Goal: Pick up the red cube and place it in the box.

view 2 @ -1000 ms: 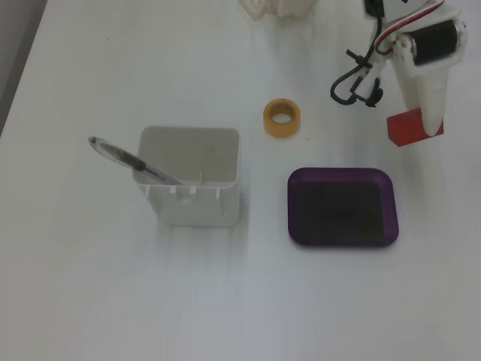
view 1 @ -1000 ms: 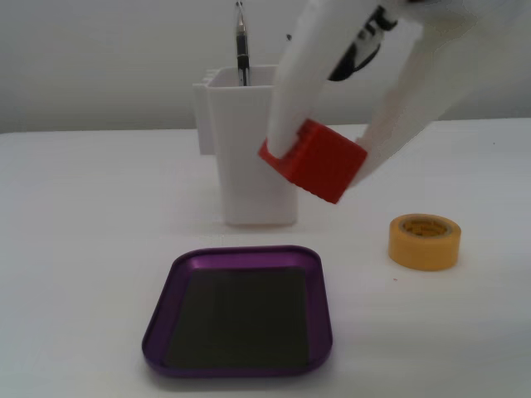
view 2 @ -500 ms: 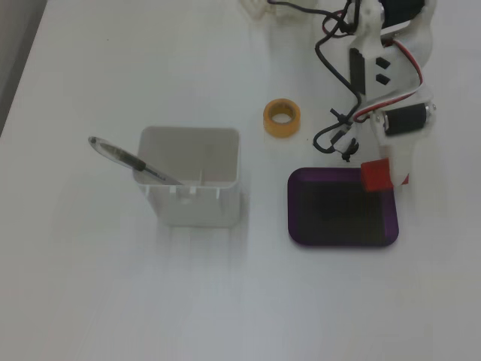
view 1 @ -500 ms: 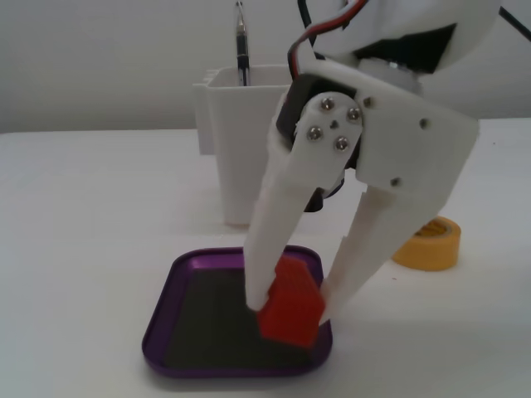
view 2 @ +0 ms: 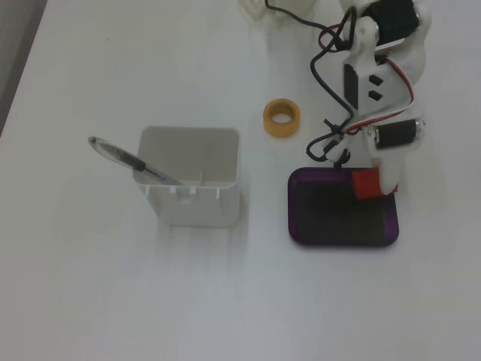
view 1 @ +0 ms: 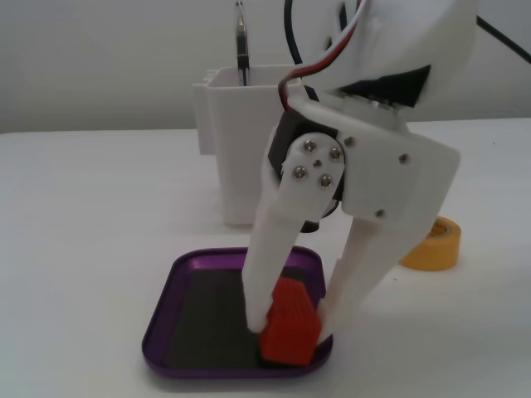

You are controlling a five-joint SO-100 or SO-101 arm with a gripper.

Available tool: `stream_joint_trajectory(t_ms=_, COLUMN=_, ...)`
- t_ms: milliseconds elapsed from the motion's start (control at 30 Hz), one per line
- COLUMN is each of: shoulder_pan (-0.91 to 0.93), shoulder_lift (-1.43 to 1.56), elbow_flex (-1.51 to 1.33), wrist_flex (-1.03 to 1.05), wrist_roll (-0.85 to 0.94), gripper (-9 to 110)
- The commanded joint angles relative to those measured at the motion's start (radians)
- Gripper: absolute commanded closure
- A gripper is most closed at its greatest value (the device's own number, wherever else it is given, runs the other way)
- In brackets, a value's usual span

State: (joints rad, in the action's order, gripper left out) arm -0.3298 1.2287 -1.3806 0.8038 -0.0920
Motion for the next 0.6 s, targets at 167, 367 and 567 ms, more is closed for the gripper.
stream_joint_trajectory(t_ms=167, shoulder_pan=0.000, shoulder_lift=0.002, elbow_flex=0.048, wrist_flex=-0.014, wrist_roll=0.000, gripper=102)
stream_joint_trajectory(t_ms=367, shoulder_pan=0.034, shoulder_lift=0.002, elbow_flex=0.048, wrist_flex=-0.014, wrist_roll=0.002, gripper=102)
stream_joint_trajectory(t_ms=567, shoulder_pan=0.072, shoulder_lift=0.002, elbow_flex=0.048, wrist_flex=-0.015, wrist_roll=0.002, gripper=100)
